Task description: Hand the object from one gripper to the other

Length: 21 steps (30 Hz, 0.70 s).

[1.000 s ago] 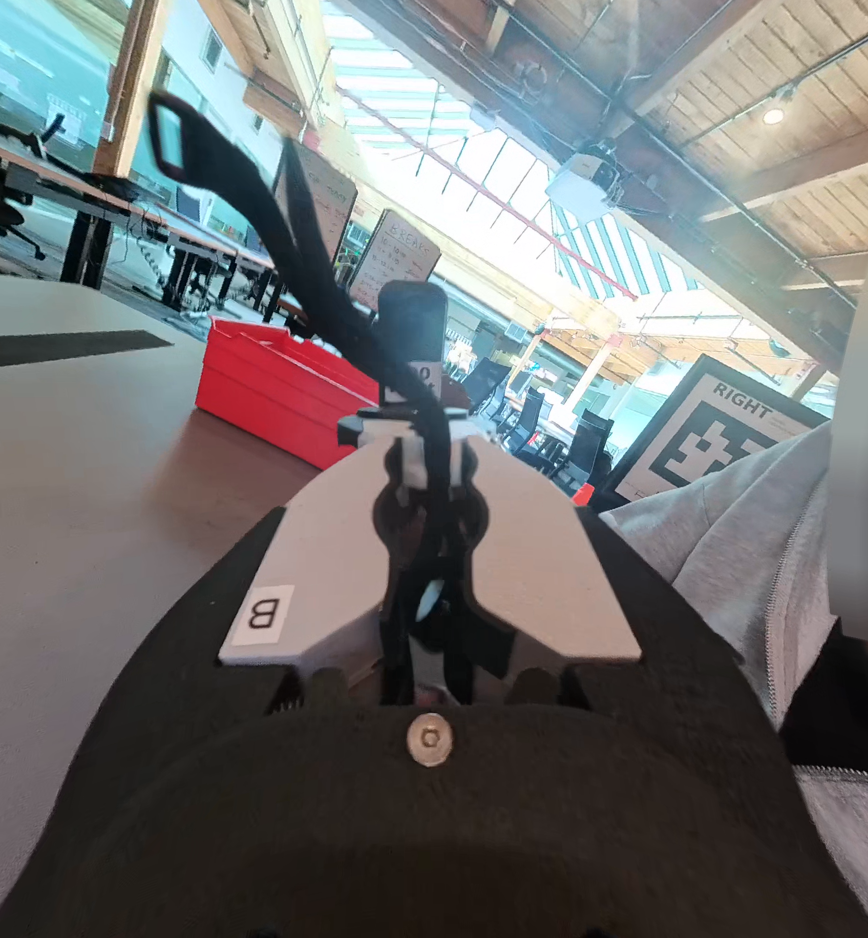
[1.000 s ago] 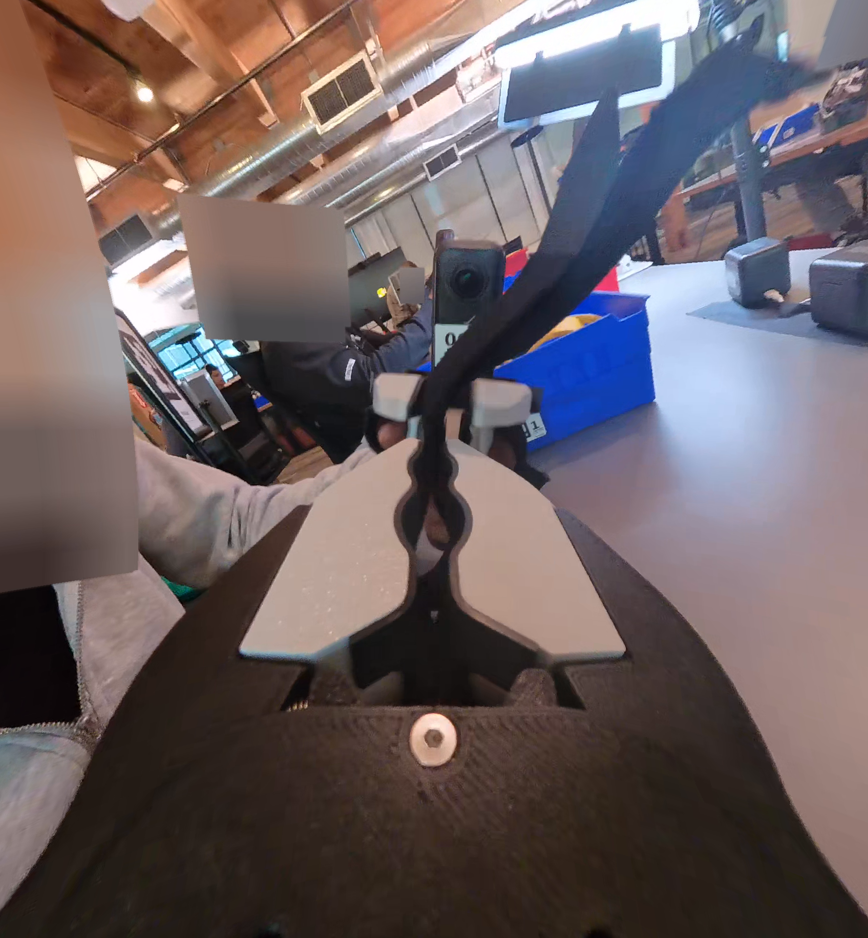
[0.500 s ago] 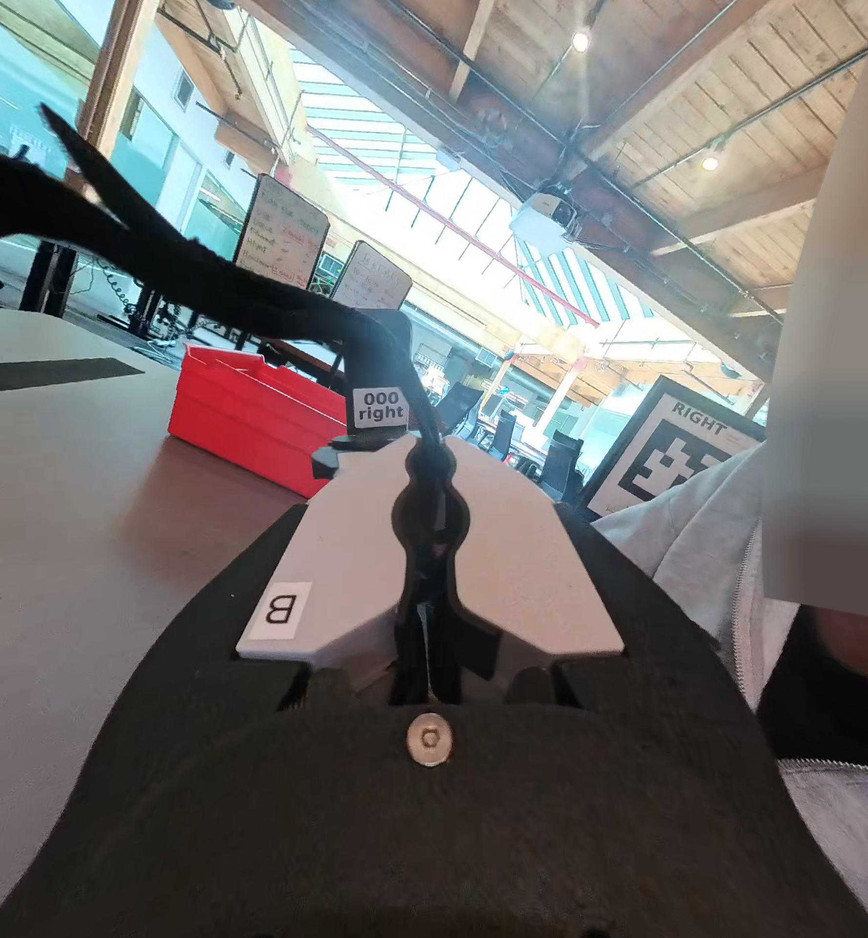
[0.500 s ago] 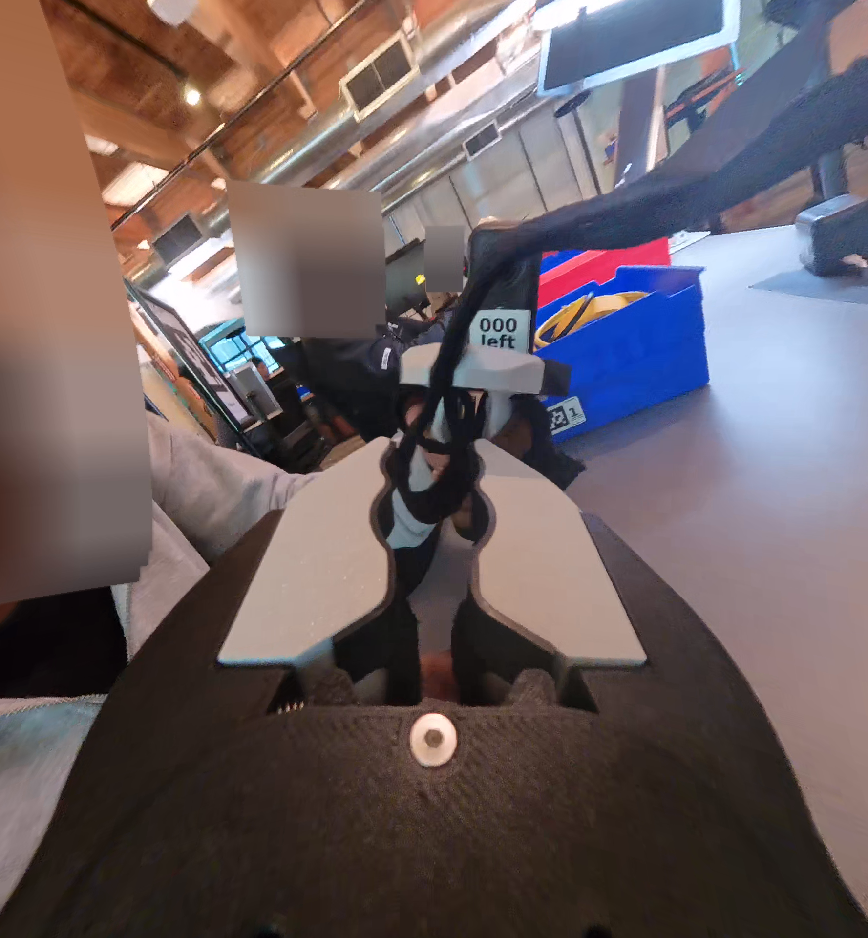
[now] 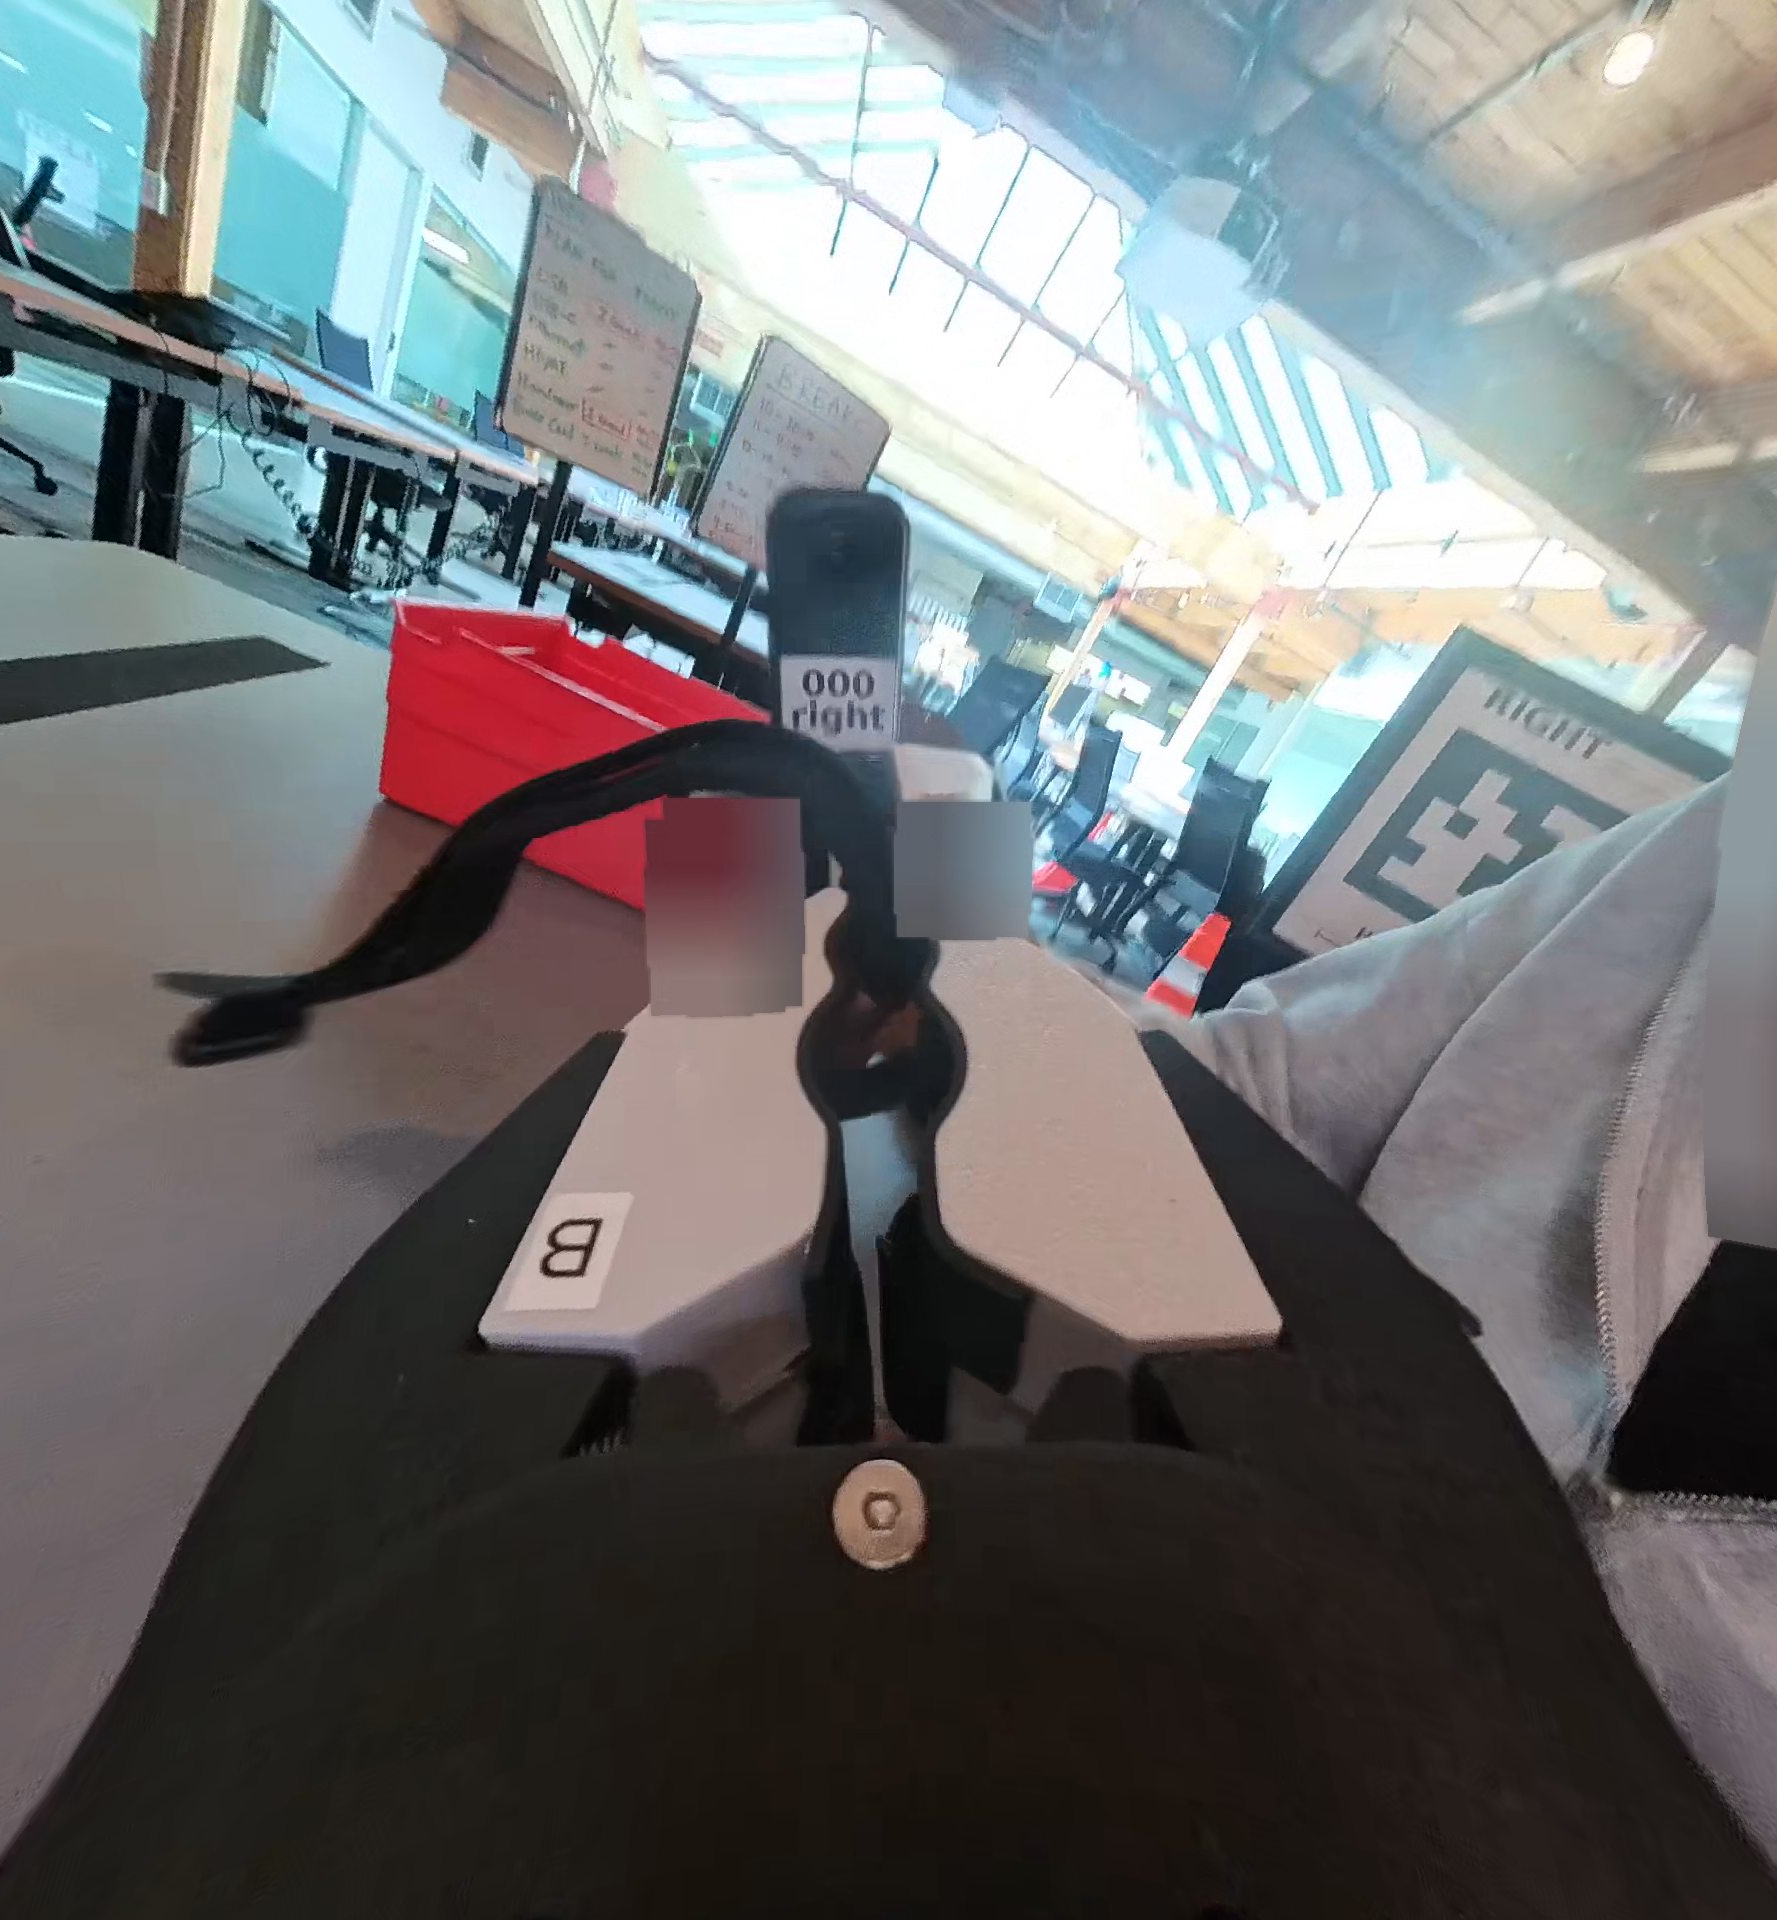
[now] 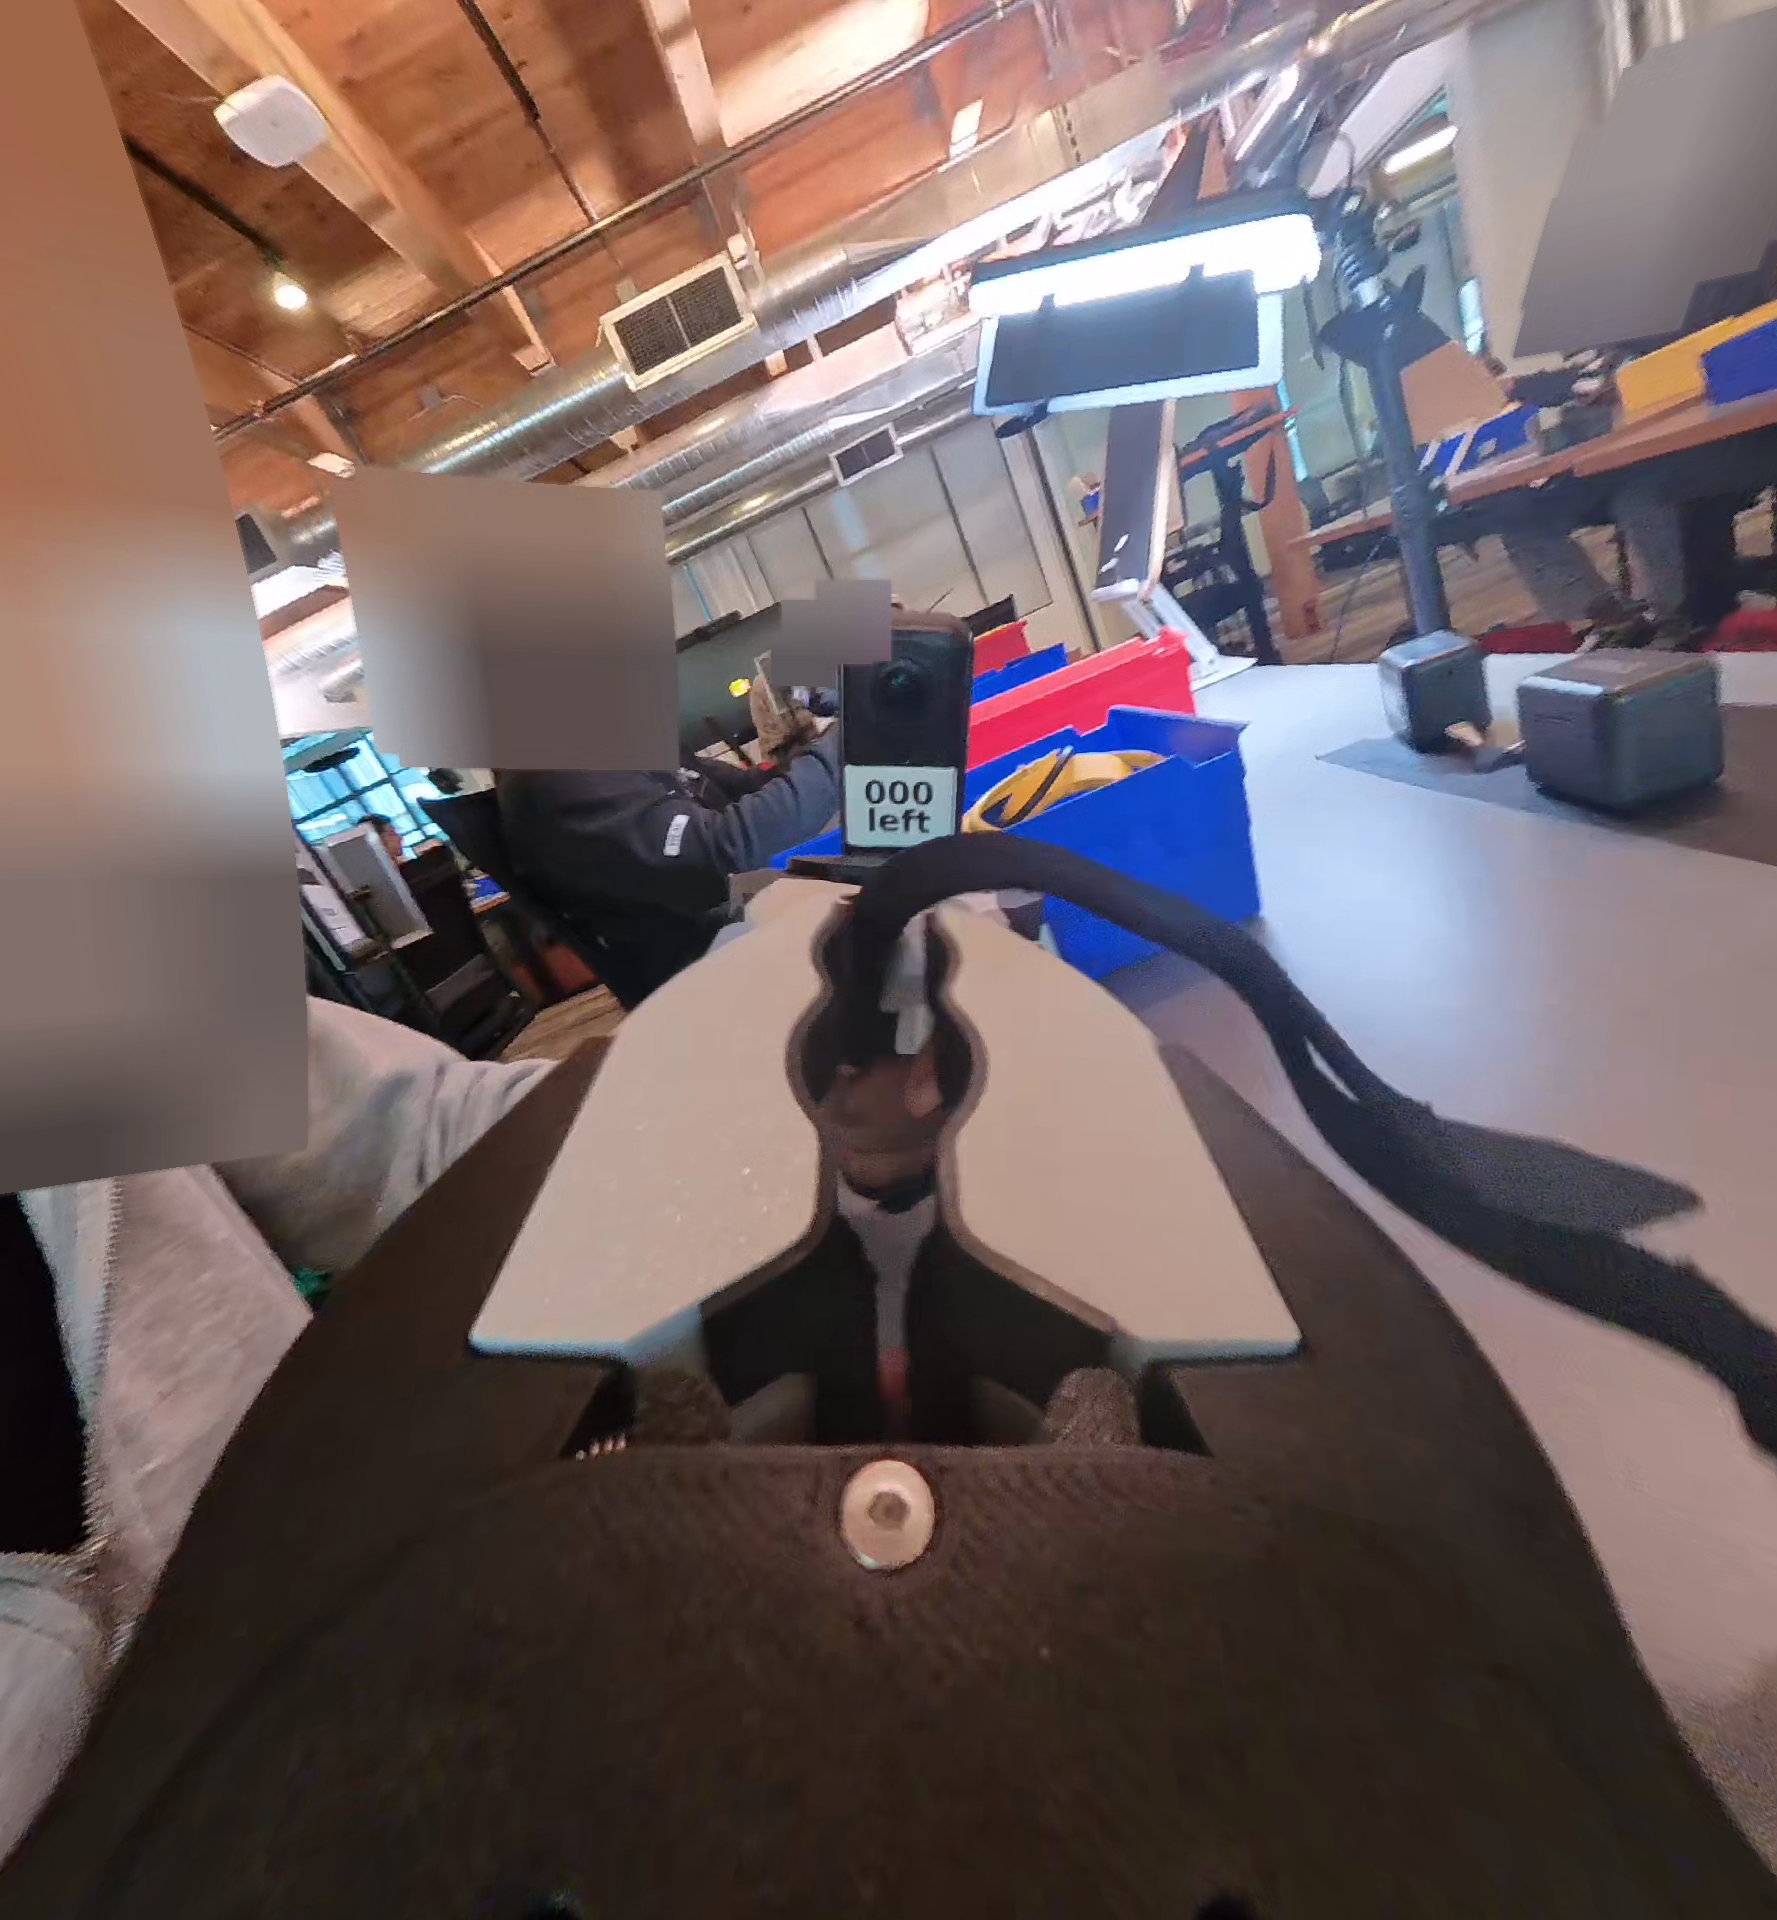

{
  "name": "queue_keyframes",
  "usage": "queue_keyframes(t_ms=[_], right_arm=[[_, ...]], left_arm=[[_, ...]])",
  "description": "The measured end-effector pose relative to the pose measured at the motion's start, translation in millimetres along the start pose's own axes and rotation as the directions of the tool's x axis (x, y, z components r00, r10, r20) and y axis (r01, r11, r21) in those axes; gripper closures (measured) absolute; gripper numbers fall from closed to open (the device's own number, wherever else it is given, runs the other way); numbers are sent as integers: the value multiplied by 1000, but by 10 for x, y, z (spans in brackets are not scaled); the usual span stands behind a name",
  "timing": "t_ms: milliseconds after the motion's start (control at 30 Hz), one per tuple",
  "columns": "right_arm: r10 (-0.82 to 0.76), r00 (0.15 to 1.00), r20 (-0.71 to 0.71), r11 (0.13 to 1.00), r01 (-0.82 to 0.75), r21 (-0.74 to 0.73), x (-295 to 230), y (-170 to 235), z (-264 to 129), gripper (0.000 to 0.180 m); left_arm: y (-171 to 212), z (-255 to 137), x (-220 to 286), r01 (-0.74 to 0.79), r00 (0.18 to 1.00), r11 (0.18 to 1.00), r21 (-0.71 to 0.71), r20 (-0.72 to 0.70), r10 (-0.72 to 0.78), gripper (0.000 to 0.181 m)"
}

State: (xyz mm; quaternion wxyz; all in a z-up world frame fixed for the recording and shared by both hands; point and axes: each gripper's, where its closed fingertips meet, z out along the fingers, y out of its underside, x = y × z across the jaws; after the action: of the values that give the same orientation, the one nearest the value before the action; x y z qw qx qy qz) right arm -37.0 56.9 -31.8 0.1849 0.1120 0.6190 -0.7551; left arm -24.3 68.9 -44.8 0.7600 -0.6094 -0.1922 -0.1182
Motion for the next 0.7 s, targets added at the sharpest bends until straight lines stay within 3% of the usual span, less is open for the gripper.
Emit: queue_keyframes(t_ms=[100, 133, 167, 200, 267, 300, 333, 367, 533, 633, 700], right_arm=[[-198, 976, -95, 980, 198, -9, 48, -46, -10, 136], [-343, 926, -158, 939, 339, -53, 75, -50, -16, 127], [-521, 824, -223, 854, 506, -123, 98, -62, -27, 119], [-708, 655, -265, 705, 676, -213, 94, -80, -41, 117], [-958, 194, -212, 264, 884, -385, -30, -52, -26, 132], [-988, -12, -151, 56, 898, -437, -97, -2, 7, 139], [-982, -162, -99, -98, 876, -472, -131, 52, 47, 141], [-964, -257, -67, -191, 845, -500, -133, 88, 81, 142], [-904, -426, -39, -334, 760, -557, -107, 67, 93, 155], [-902, -430, -29, -336, 744, -578, -69, 54, 74, 164], [-922, -385, -37, -296, 763, -574, -64, 55, 64, 171]], left_arm=[[-183, -92, -35, 104, 994, 987, 119, -24, -102, 175], [-238, -132, -60, 145, 989, 977, 156, -33, -142, 175], [-277, -165, -94, 187, 982, 965, 184, -37, -183, 175], [-295, -187, -118, 223, 975, 954, 198, -43, -219, 175], [-294, -190, -130, 270, 963, 941, 204, -63, -263, 175], [-282, -174, -117, 289, 957, 937, 198, -79, -279, 175], [-261, -150, -93, 306, 951, 934, 184, -98, -293, 175], [-238, -122, -67, 321, 945, 932, 170, -116, -305, 175], [-174, -25, 46, 383, 915, 915, 123, -188, -358, 175], [-163, 3, 73, 426, 893, 897, 115, -214, -397, 174], [-159, 2, 66, 443, 883, 890, 106, -222, -413, 167]])
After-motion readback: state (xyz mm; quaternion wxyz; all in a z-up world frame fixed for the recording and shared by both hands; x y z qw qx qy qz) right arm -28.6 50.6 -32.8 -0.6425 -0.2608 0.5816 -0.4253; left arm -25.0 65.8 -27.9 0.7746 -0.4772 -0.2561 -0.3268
